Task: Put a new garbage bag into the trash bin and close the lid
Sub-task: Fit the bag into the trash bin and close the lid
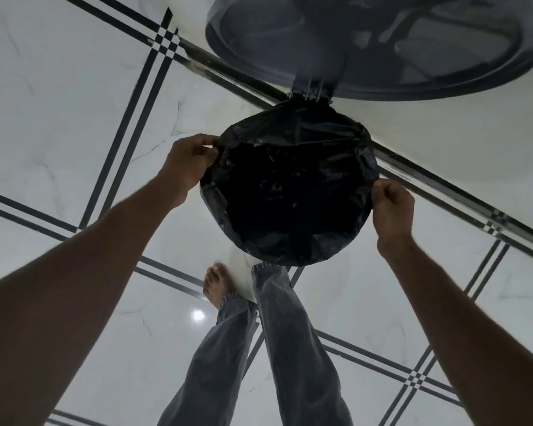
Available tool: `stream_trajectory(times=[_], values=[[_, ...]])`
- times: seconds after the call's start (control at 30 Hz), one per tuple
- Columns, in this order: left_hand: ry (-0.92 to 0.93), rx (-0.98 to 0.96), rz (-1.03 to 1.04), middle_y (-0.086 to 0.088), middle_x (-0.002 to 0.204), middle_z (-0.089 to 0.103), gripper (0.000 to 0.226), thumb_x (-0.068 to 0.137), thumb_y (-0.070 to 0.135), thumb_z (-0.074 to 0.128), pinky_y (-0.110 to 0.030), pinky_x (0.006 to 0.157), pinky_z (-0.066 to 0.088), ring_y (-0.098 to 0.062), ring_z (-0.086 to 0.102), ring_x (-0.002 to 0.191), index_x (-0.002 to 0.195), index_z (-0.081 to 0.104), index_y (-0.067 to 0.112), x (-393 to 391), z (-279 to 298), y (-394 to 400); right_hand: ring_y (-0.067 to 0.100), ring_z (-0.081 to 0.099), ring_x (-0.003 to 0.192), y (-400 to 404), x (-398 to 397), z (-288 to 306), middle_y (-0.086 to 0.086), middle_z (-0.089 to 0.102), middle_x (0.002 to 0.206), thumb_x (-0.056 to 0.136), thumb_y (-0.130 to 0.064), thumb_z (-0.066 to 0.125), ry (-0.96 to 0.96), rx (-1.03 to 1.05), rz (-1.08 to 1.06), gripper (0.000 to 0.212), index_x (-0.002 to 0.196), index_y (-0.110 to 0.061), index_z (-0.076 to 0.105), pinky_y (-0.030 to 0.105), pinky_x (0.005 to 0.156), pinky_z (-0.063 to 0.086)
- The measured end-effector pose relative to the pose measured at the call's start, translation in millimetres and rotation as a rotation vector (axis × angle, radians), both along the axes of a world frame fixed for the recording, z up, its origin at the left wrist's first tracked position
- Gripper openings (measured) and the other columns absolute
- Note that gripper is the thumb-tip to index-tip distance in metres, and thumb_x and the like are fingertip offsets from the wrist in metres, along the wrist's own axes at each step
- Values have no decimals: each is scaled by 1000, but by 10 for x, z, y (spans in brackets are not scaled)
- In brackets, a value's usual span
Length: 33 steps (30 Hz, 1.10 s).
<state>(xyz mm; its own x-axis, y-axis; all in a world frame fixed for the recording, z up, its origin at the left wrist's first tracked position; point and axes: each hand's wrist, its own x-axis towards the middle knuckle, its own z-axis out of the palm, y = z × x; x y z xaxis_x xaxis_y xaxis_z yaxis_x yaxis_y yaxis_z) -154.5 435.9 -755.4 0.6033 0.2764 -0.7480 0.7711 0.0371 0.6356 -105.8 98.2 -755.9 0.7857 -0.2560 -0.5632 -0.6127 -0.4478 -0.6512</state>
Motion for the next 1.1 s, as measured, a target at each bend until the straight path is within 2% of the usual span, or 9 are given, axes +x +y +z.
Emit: stream_trajectory(times=[0.13,0.2,0.3,0.43,0.5,0.67,0.8,0.9,1.1], values=[[40,-28,100,-3,76,65,19,91,5,63,-28,67,51,-14,59,66,89,66,23,104,-25,-23,7,53,64,14,174,-25,-6,61,73,93,-6,52,151,202,-185,21,85,-22,64,26,67,46],[68,-44,184,-2,78,66,13,90,10,66,-30,71,53,-15,61,68,90,64,23,182,-48,-55,13,55,71,-3,229,-43,-2,64,83,95,-13,51,224,243,-161,18,104,-15,66,29,70,47],[145,-55,175,0,91,67,12,93,14,62,-25,74,52,-15,62,83,95,64,26,260,-65,-91,16,58,81,-13,277,-26,-1,66,92,98,-27,42,278,231,-129,28,105,-19,68,31,76,48],[226,44,125,-1,117,64,28,87,28,65,-30,84,45,-19,59,106,114,62,23,237,-11,-37,16,61,87,45,290,119,1,65,101,98,-39,42,116,146,-168,27,104,-18,59,33,81,49],[205,184,114,3,115,58,45,85,36,68,-27,83,38,-16,54,107,125,55,19,175,126,-22,14,60,87,105,296,247,-3,62,102,96,-39,44,14,90,-179,24,112,-23,54,34,84,49],[-172,398,99,-2,125,56,53,83,23,70,-23,78,52,-11,58,97,133,50,20,100,627,33,2,56,93,344,301,823,-1,51,117,98,-34,48,-320,-9,-30,51,146,-26,33,11,78,48],[-525,473,10,6,122,43,59,85,13,65,-22,77,54,-13,58,98,140,45,22,186,1149,-82,19,43,129,523,325,1309,8,39,141,89,-23,58,-608,-141,131,71,152,-17,27,34,107,43],[-740,550,-230,2,128,37,58,92,24,63,-23,78,56,-14,57,106,145,42,22,323,1550,-171,19,33,139,625,387,1690,13,35,150,88,-25,62,-723,-274,301,72,152,-14,32,26,115,28],[-721,773,-396,-4,119,59,42,95,36,55,1,76,38,0,52,96,134,60,20,555,1948,-241,20,40,139,693,551,2030,3,49,149,98,-35,52,-717,-291,516,48,145,-22,49,38,116,33]])
